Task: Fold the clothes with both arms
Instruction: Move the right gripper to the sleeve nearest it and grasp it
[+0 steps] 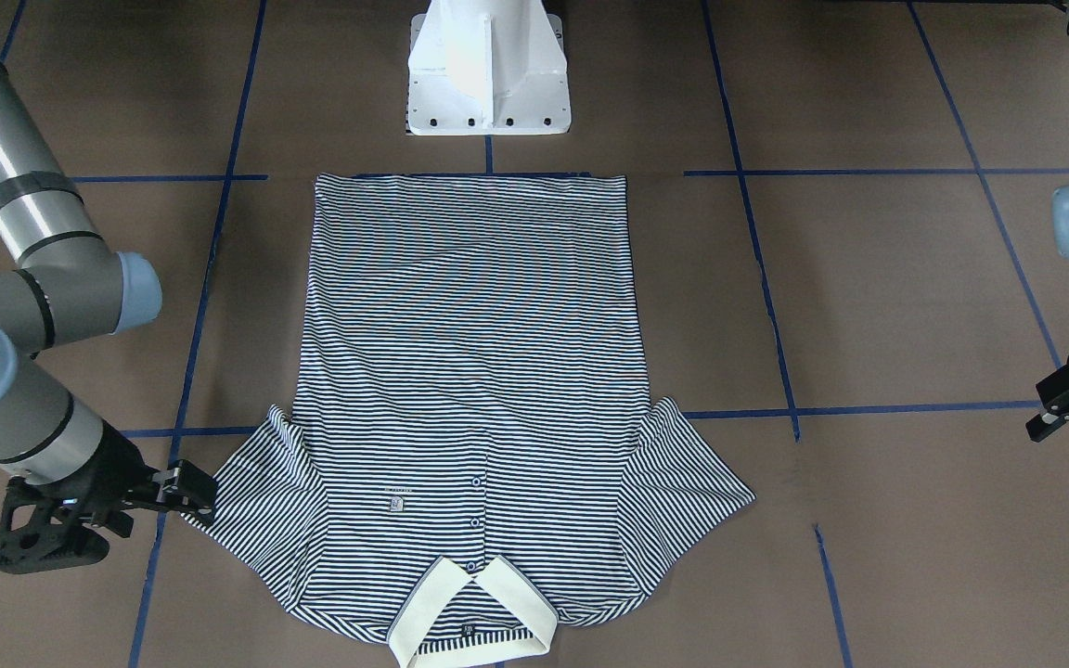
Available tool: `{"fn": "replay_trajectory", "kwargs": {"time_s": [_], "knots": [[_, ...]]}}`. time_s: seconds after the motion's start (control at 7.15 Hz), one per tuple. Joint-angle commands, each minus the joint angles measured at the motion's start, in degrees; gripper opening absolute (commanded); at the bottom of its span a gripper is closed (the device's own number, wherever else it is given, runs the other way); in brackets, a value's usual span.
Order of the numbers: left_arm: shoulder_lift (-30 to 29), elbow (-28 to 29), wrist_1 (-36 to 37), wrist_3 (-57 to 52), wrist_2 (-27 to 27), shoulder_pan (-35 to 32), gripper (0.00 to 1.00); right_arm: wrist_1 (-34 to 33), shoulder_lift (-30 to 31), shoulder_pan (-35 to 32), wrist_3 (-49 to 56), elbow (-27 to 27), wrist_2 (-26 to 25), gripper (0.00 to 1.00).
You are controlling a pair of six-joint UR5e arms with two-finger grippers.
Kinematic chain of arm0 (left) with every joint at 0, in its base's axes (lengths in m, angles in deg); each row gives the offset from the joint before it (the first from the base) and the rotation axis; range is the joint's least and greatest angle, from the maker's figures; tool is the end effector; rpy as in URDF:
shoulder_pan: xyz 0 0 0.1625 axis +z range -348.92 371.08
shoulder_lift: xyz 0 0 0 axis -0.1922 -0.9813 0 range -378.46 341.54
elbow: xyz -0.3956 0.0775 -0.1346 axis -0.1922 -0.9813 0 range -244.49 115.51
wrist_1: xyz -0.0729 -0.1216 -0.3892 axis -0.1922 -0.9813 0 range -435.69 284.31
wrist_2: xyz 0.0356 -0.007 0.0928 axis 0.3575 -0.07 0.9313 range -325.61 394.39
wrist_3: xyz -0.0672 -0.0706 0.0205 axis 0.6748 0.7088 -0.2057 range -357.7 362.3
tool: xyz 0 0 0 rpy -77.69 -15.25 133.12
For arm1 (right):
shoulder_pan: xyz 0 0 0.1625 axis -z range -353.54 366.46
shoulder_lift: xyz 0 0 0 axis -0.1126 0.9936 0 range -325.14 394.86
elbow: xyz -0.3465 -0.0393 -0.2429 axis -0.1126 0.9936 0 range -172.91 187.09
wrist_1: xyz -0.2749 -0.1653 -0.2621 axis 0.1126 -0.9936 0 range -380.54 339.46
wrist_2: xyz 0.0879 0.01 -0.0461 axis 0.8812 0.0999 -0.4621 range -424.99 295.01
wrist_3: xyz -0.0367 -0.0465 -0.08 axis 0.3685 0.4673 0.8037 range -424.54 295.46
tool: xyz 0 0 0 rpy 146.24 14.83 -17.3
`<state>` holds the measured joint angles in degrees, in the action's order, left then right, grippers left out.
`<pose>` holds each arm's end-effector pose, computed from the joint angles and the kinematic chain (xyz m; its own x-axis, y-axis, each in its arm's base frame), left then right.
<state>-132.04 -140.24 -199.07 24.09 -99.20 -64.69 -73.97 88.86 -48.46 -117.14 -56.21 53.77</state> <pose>0.1042 -0.6742 0.4738 0.6123 0.3218 -0.7222 0.0502 0.8957 0.4418 -0.3720 -0.6784 0.4322 0.6333 -0.0247 0.7735 -0.1693 0.9709 0.1696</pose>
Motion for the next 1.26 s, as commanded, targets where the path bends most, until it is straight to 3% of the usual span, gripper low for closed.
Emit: {"fn": "replay_trajectory", "kwargs": {"time_s": [0.0, 0.56, 0.7, 0.84, 0.98, 1.12], "knots": [[0.11, -0.18, -0.02, 0.18, -0.18, -0.16, 1.0, -6.28, 0.14, 1.66, -0.05, 0.11, -0.54, 0.99], [0.29, -0.18, -0.11, 0.18, -0.27, -0.34, 1.0, -10.36, -0.03, 1.84, 3.64, 0.2, -0.54, 0.95], [0.29, -0.1, -0.11, 0.18, -0.27, -0.34, 1.0, -10.98, -0.47, 1.84, 3.64, 0.28, -0.54, 0.83], [0.38, -0.1, -0.02, 0.18, -0.27, -0.34, 1.0, -11.25, -0.83, 1.75, 4.08, 0.28, -0.54, 0.42], [0.29, -0.1, -0.11, 0.18, -0.27, -0.34, 1.0, -11.25, -0.66, 1.75, 5.04, 0.37, -0.54, 0.26], [0.29, -0.1, -0.11, 0.18, -0.27, -0.34, 1.0, -11.17, -0.65, 1.66, 5.31, 0.81, -0.54, 0.2]]}}
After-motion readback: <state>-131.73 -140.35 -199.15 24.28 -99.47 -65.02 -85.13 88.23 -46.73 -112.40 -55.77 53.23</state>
